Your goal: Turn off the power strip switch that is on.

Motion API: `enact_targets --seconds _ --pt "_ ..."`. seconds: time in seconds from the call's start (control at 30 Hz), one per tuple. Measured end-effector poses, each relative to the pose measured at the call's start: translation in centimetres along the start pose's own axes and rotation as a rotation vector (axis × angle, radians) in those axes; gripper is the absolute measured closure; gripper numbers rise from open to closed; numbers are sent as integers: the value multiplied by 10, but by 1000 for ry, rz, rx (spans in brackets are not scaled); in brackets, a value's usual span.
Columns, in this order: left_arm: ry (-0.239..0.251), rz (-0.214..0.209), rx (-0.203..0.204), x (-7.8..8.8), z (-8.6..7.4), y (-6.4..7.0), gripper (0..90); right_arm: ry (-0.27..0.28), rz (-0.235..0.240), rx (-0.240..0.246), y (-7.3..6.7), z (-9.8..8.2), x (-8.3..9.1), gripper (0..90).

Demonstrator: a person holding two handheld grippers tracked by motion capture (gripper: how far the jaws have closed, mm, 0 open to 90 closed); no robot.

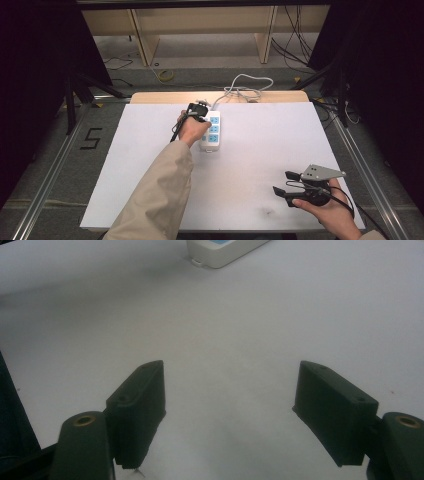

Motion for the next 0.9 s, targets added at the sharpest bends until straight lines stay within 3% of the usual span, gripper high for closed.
enact_targets --seconds 0.2,0.9 --pt "-3 -5 13 0 0 -1 898 -1 0 1 0 0 0 288" --pt "-18 14 -2 0 0 1 900 -4 4 7 -1 0 -1 288"
Point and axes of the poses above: each handheld gripper's, and its own axes: x roughly backward along the jaws, z roughly out of its top, y roughly to its right, the point moved 6 cm from there along -x, roughly forward along the jaws, and after that the axes turned 7 degrees about y, right-handed, at the moved point
